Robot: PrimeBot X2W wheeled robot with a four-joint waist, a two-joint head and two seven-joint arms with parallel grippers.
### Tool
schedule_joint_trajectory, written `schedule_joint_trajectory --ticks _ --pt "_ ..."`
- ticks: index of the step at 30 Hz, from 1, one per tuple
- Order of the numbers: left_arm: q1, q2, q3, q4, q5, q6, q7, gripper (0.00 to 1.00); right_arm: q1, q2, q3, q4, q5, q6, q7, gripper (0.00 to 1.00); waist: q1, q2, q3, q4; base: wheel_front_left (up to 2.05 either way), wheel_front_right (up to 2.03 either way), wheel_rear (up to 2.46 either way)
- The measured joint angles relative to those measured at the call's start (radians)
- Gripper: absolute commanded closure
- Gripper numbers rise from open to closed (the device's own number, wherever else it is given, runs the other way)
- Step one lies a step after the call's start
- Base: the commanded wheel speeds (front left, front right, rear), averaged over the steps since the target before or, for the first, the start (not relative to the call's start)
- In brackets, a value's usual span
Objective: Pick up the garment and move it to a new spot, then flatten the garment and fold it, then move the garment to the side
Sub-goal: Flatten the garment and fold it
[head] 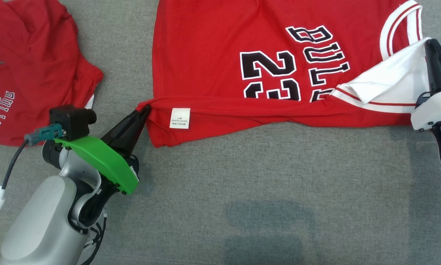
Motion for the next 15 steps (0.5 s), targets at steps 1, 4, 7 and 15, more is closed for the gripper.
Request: schedule_joint_trajectory --ticks 1,4,7,15 --pt "-0.007 0.000 -0.006 0.005 0.000 0.000 0.000 1.00 -0.007 -0.001 -0.004 0.008 -0.004 -0.003 0.000 1.00 0.0000 0.0000 0.002 0.002 0.00 0.00 0.00" --pt "-0.041 -0.001 -0.036 0.007 -0.001 0.000 0.004 1.00 -0.038 -0.018 -0.024 0.026 -0.015 -0.017 -0.009 1.00 0.0000 0.0000 0.007 0.007 0.00 0.00 0.00" --pt "-0.068 -0.001 -0.063 -0.002 -0.012 0.000 0.009 1.00 -0.060 -0.028 -0.024 0.031 -0.017 -0.017 -0.016 1.00 0.0000 0.0000 0.007 0.009 0.00 0.00 0.00" --pt "-0.091 0.000 -0.117 0.030 -0.042 0.000 0.026 1.00 -0.078 -0.026 0.011 0.101 -0.022 -0.015 -0.014 1.00 -0.0001 0.0000 0.001 0.008 0.00 0.00 0.00"
